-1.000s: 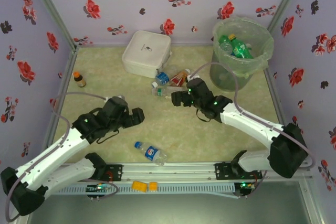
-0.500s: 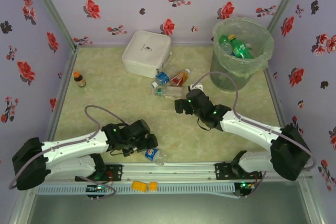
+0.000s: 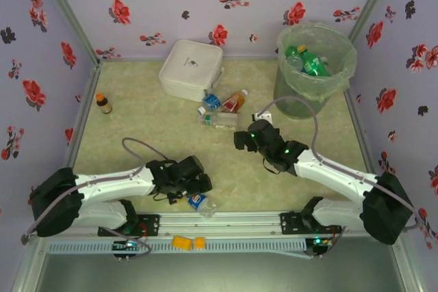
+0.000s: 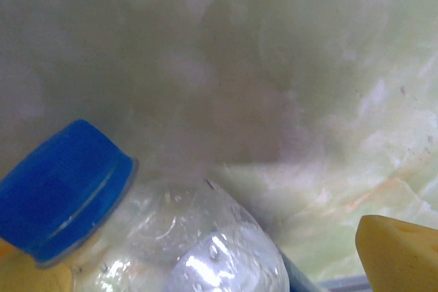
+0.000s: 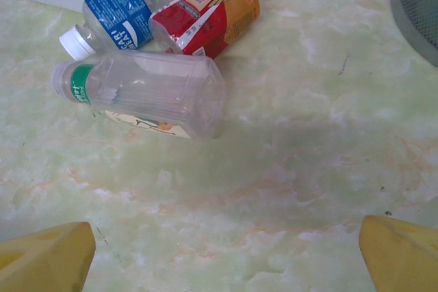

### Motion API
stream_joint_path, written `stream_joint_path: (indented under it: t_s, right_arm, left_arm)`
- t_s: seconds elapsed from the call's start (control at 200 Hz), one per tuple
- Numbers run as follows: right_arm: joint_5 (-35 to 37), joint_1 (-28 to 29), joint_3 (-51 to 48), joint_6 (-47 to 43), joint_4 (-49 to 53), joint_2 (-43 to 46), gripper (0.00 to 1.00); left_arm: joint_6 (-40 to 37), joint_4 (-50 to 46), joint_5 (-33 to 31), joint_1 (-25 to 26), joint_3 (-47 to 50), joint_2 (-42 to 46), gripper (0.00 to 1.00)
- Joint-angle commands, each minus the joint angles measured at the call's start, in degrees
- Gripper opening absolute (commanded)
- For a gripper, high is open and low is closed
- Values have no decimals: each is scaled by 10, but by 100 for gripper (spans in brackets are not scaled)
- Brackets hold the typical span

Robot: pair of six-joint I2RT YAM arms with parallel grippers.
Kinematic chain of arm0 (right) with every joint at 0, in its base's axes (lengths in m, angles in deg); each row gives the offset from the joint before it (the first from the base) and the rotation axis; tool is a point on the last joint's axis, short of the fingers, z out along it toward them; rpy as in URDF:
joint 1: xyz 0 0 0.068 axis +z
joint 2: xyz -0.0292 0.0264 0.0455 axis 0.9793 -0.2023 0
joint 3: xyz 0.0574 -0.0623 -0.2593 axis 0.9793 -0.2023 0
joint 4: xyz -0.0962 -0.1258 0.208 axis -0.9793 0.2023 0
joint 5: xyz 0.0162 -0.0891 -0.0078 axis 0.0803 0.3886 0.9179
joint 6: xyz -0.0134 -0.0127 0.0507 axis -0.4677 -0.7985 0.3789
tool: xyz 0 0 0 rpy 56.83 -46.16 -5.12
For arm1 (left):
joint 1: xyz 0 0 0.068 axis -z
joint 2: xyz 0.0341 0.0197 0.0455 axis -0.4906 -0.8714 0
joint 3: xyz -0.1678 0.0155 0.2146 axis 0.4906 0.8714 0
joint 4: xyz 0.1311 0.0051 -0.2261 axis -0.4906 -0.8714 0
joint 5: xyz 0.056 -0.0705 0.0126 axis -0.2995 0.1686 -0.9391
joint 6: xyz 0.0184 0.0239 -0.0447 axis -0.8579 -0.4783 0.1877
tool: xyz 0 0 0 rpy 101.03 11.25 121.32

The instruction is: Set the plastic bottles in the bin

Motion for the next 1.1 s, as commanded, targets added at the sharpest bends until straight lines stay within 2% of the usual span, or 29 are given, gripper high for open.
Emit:
stream_joint_path:
  t_s: [0.0,0.1,0.305,0.6,0.885,1.095]
  right_arm:
    - [33,3,-4,-5,27,25,100]
    - [42,4,-8,-6,36,42,100]
    - [63,4,-24,-5,57,84,100]
    - [87,4,-41,-7,64,114,100]
    - [87,4,-39,-16,48,90,100]
    - [92,4,-38,-21,41,73,100]
  left_arm:
    - [-14,22,-9,-14,-22,-23,98]
    - [-24,34,-13,-30,-34,-46,95]
    - [-50,49,-21,-49,-63,-85,73]
    - [-51,77,-34,-69,-69,-100,55]
    - [-52,111,-55,-98,-58,-82,44]
    - [-86,135,-53,-147,-62,-60,43]
